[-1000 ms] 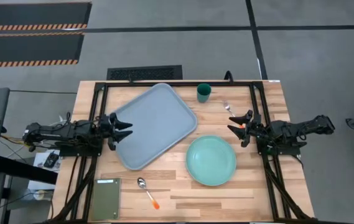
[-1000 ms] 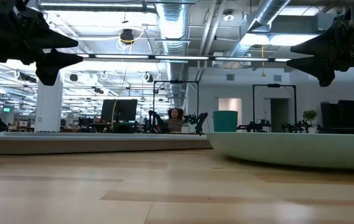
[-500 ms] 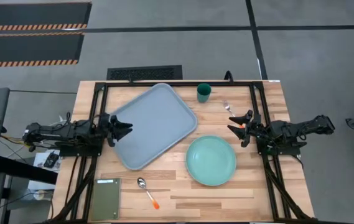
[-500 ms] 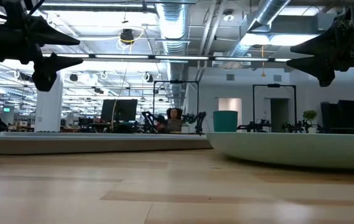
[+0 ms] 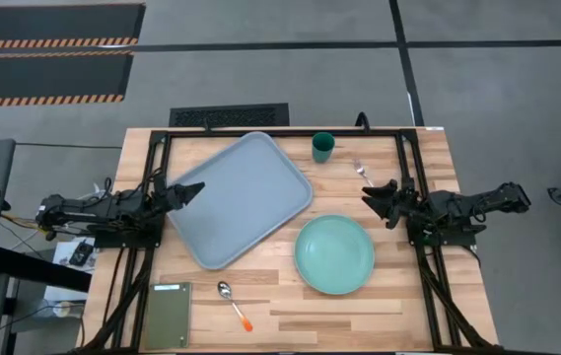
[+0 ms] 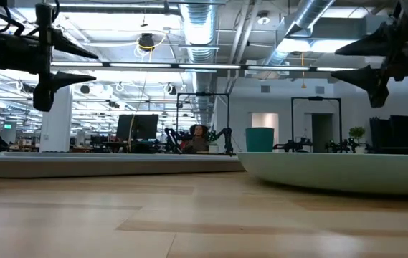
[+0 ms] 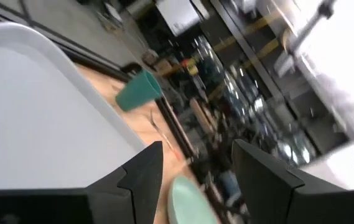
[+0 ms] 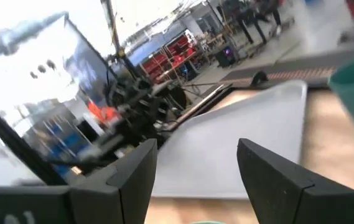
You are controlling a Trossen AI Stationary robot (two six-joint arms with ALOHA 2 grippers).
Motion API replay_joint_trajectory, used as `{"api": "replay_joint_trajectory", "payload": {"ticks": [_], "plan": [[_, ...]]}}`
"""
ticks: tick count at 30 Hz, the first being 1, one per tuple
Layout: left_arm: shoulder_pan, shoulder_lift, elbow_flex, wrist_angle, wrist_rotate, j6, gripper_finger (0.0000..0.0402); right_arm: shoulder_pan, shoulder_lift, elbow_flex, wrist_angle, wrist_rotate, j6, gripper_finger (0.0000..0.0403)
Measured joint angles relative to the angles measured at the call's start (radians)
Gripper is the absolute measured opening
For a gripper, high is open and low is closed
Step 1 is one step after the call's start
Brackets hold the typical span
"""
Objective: Pick and place plate/cup/fork/spoon on tray
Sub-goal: Put the teal cup on the gray tray
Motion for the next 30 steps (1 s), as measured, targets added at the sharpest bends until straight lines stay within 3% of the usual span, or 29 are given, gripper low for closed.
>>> {"api": "replay_joint_trajectory", "payload": {"ticks": [6,12,15,20,25,30], "plan": [[0.000,0.000,0.000,0.002,-0.037,-0.098,0.0180,-0.007,0.000,0.000,0.001,0.042,0.274,0.0249],[0.000,0.000,-0.001,0.109,-0.022,-0.148,0.0180,-0.007,0.000,0.000,0.072,0.214,0.392,0.0249],[0.000,0.000,-0.001,0.221,0.014,-0.119,0.0180,-0.010,0.001,0.027,0.105,0.235,0.346,0.0249],[0.001,0.000,0.007,0.435,0.019,-0.051,0.0180,-0.040,0.055,0.182,0.112,0.240,0.189,0.0249],[0.001,0.011,0.104,0.462,0.017,0.063,0.0180,-0.082,0.230,0.414,0.090,0.258,-0.032,0.0249],[0.001,0.097,0.247,0.438,0.013,0.138,0.0180,-0.141,0.459,0.699,-0.094,0.321,-0.117,0.0249]]}}
